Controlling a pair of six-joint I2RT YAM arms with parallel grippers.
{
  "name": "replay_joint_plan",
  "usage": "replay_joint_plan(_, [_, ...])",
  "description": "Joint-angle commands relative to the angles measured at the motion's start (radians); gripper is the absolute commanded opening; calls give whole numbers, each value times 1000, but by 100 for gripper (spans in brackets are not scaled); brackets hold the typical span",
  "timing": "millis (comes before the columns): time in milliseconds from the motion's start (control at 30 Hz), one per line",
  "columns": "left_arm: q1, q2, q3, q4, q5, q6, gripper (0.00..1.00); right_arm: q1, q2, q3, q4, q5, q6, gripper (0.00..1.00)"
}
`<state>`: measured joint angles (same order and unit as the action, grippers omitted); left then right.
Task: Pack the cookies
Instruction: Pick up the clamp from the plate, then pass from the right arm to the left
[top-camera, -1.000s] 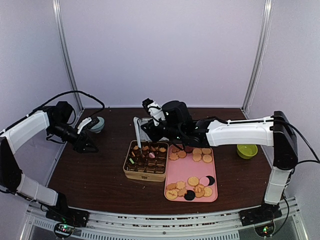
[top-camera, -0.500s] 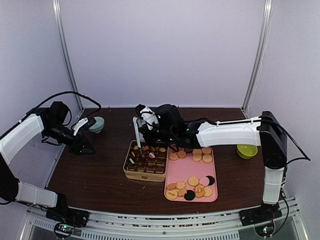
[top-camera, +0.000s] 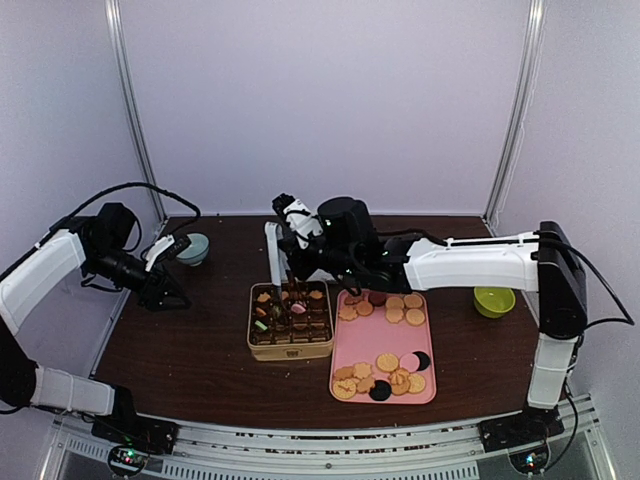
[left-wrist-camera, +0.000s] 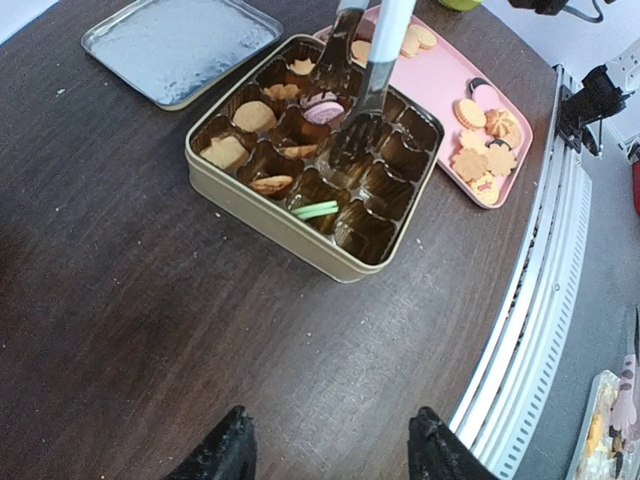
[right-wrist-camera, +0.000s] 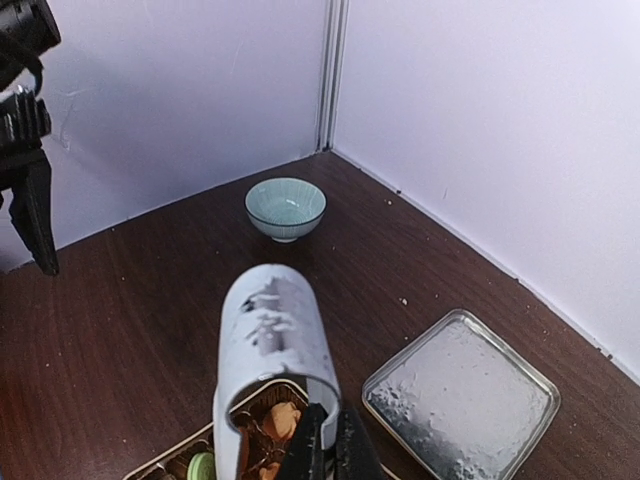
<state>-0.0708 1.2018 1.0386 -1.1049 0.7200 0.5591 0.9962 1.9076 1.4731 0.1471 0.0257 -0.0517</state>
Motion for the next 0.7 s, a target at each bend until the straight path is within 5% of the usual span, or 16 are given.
replay_joint_plan(0, [8,-20,-9,-13,34,-7,55,2,-104,-22,56,3,-27,0])
replay_joint_plan(367, [-54,48,97,-14,169,-15,68,34,-260,-143,216,35,65,0])
replay_joint_plan(667, [-246,92,221,106,305,-166,69,80,-378,-275,428,11,275,0])
